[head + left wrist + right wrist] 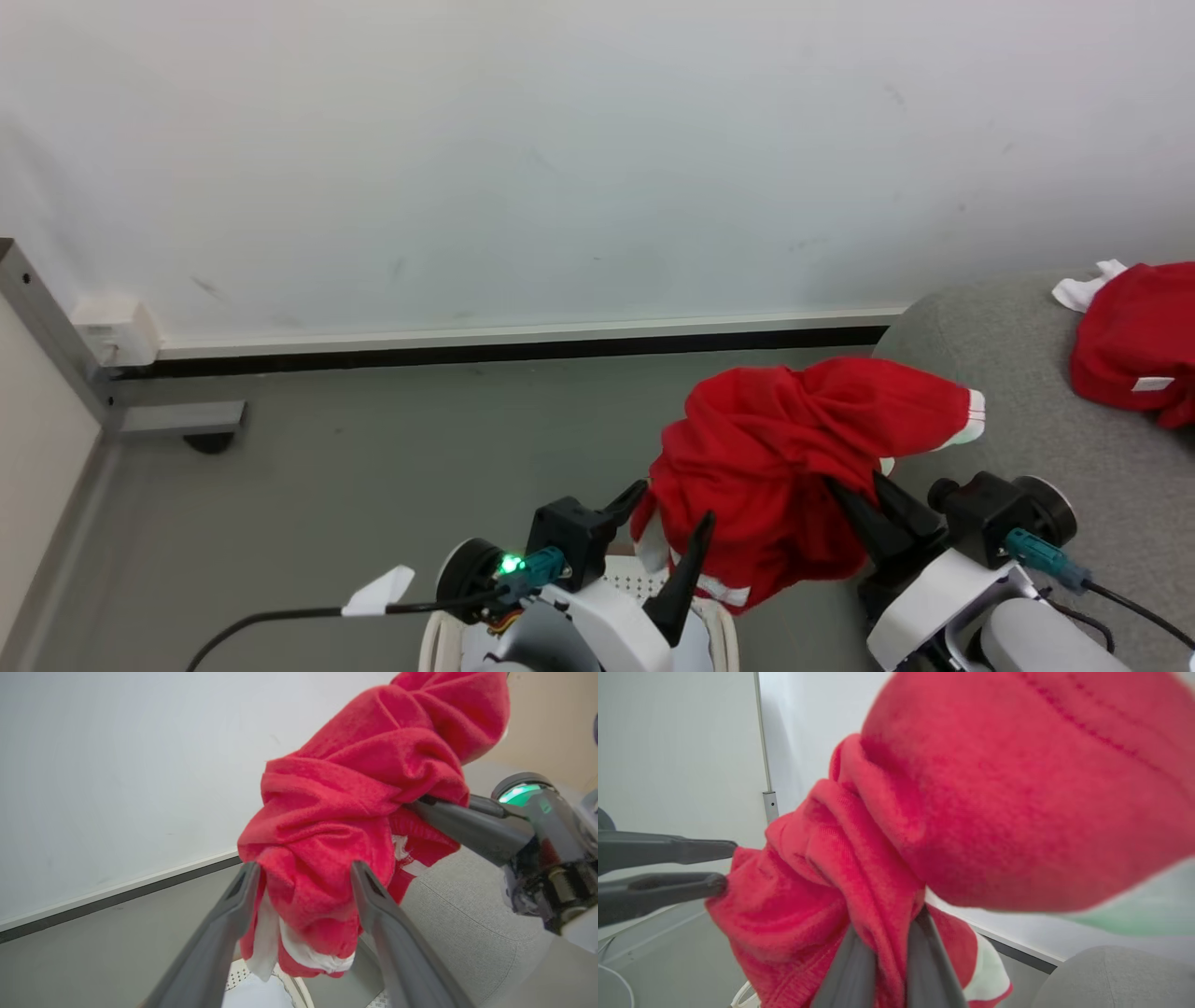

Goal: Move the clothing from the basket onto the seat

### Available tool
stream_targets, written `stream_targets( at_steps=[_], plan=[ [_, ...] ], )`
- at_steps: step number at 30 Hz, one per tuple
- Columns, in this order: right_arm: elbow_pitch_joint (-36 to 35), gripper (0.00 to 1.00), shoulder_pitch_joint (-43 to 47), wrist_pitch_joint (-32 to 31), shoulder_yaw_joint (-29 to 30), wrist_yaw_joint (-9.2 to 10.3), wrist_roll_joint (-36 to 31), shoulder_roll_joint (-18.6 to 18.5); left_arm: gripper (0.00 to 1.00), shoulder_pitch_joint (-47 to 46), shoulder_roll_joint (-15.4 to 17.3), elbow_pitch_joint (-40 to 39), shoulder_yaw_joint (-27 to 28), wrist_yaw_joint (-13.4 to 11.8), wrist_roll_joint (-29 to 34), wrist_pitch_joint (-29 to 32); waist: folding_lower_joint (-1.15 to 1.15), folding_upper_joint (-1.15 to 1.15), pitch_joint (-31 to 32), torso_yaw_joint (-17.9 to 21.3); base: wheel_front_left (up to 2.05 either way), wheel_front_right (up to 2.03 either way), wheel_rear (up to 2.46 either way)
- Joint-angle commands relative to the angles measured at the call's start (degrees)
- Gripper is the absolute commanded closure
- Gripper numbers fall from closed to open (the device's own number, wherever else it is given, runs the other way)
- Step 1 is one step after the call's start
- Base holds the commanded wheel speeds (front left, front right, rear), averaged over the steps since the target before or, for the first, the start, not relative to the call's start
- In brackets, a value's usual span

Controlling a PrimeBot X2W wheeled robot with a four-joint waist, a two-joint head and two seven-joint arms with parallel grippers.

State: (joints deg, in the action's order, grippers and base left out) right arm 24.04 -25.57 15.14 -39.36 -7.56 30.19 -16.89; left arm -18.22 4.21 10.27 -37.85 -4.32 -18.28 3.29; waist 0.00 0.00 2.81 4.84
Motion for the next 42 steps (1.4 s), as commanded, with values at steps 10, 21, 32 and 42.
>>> stream_targets(
  at_steps=[10, 21, 32, 42],
  plan=[
    [-2.4, 1.0, 2.8, 0.0, 4.3, 0.15, -1.3, -3.3, 0.0, -1.3, -0.3, 1.3, -0.7, -0.1, -0.9, -1.4, 0.0, 0.0, -1.4, 6.6, 0.0, 0.0, 0.0],
    [-3.4, 1.0, 3.3, 0.0, 7.2, 0.14, -1.3, -5.2, 0.0, -2.3, -0.8, 2.3, -2.9, 0.0, -2.0, -2.6, 0.0, 0.0, -2.6, 12.2, 0.0, 0.0, 0.0],
    [-5.1, 1.0, 1.7, 0.0, 13.7, 0.14, -0.1, -6.3, 0.0, -6.2, -1.0, 1.8, -5.6, 0.1, -1.7, -2.7, 0.0, 0.0, -8.8, 12.4, 0.0, 0.0, 0.0],
    [-2.9, 1.0, -13.9, 0.0, 27.4, 0.14, 2.8, -10.8, 0.0, -17.4, -1.2, 1.4, -7.5, 0.6, 1.7, -2.1, 0.0, 0.0, -24.7, 9.1, 0.0, 0.0, 0.0]
  ],
)
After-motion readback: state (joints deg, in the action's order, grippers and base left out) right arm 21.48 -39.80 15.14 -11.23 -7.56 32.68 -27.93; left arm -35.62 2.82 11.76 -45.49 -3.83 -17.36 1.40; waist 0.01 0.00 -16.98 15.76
